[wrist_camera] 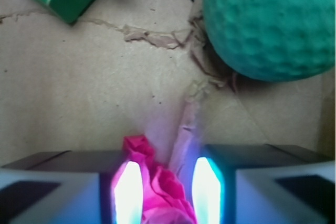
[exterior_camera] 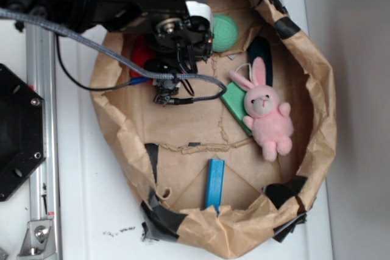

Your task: Grab the red paper.

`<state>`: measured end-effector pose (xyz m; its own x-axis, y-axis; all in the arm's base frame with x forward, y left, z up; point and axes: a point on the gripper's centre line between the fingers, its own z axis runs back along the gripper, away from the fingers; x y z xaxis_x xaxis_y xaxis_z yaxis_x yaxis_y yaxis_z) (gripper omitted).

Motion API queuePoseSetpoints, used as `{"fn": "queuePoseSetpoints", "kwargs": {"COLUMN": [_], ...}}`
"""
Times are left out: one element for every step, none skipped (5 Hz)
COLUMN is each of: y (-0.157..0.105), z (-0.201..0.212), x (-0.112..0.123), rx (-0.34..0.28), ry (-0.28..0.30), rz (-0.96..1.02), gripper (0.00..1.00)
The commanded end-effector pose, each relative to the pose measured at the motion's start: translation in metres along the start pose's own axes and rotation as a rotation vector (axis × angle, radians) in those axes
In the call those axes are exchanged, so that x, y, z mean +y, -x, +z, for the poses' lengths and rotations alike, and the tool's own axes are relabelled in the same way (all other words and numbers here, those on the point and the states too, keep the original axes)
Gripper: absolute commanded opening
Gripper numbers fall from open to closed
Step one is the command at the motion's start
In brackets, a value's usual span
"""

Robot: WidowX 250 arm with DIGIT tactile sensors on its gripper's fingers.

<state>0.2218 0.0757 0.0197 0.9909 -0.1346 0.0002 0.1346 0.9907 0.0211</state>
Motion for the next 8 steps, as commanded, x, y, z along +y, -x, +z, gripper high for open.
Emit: {"fn": "queuePoseSetpoints", "kwargs": {"y": [0.008,0.011,0.014,0.018,0.016,0.014,0.014,0.015], "z": [0.049,0.031,0.012,-0.019,-0.029,-0.035,-0.035,-0.028], "x": [-0.018,-0.019,-0.020,-0.027,-0.035,-0.031,-0.024,-0.022], "rx": [-0.047,0.018,0.070,0.140,0.147,0.137,0.129,0.107], "ry": [0.073,0.073,0.058,0.061,0.059,0.018,0.012,0.017], "rz": [0.008,0.036,0.042,0.033,0.008,-0.003,0.001,0.013], "gripper": [1.00,1.00,1.00,1.00,1.00,1.00,1.00,0.00]}}
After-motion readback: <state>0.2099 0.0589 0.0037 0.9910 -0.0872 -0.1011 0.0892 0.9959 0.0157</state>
